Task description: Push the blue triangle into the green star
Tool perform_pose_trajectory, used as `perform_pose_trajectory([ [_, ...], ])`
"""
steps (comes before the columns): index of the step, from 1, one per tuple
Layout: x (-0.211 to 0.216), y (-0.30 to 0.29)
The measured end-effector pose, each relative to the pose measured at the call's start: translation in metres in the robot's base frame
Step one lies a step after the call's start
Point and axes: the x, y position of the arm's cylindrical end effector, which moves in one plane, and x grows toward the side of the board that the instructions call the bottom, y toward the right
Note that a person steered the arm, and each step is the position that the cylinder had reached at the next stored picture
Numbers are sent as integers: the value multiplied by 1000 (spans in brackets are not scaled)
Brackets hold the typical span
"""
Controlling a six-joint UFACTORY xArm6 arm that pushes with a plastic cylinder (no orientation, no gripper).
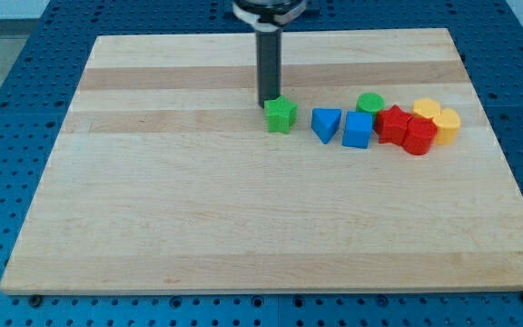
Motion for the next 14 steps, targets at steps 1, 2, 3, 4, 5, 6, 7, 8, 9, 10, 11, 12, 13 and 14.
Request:
perform_pose_trajectory([
  [1, 19, -29],
  [2, 63, -51],
  [3, 90, -27],
  [4, 90, 38],
  [5, 84, 93],
  [6, 62, 115],
  [7, 32, 124],
  [8, 17, 121],
  [9, 30, 127],
  [10, 36, 121],
  [11, 36, 111],
  [12, 56, 108],
  [13, 83, 108],
  [14, 76, 108],
])
